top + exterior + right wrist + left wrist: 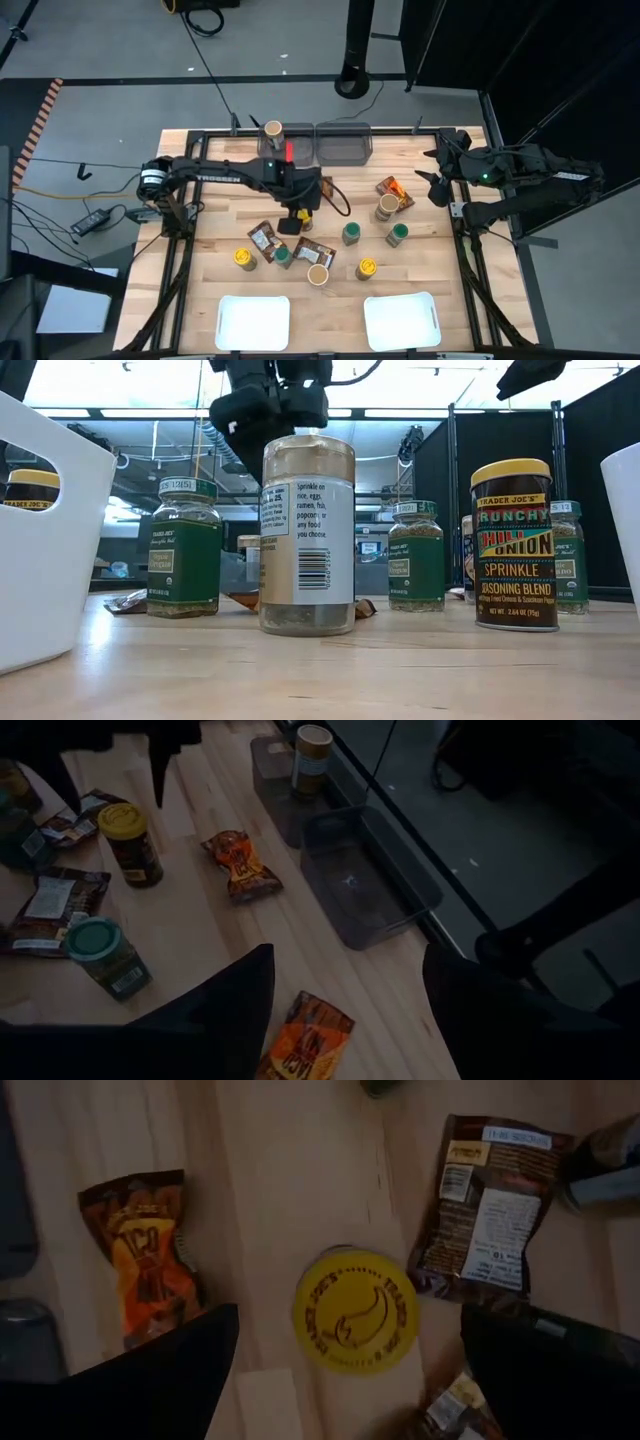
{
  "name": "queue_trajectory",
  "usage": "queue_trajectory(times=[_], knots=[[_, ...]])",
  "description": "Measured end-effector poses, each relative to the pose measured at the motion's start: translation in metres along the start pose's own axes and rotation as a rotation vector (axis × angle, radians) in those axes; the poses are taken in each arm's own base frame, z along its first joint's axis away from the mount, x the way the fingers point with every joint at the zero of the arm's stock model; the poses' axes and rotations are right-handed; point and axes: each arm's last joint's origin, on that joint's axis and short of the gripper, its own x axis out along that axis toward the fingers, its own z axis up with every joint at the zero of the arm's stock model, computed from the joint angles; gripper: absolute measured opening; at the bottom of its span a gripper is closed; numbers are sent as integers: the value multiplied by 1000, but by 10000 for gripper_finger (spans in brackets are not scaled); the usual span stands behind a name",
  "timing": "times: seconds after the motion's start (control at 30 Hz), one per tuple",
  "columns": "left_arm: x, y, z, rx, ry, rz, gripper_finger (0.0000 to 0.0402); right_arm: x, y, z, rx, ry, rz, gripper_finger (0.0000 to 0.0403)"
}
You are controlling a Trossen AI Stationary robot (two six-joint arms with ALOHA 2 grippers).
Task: Sort spices by type
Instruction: Put the top yellow seasoning bottle into the left white bin
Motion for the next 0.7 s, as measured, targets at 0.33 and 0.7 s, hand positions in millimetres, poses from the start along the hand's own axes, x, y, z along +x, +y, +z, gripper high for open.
queue_trajectory(times=[0.33, 0.7], knots=[[25, -5, -13, -26, 17, -15, 377, 0, 0, 0, 24, 3, 11, 261], [25, -4, -8, -25, -42, -11, 320, 0, 0, 0, 24, 3, 12, 260]])
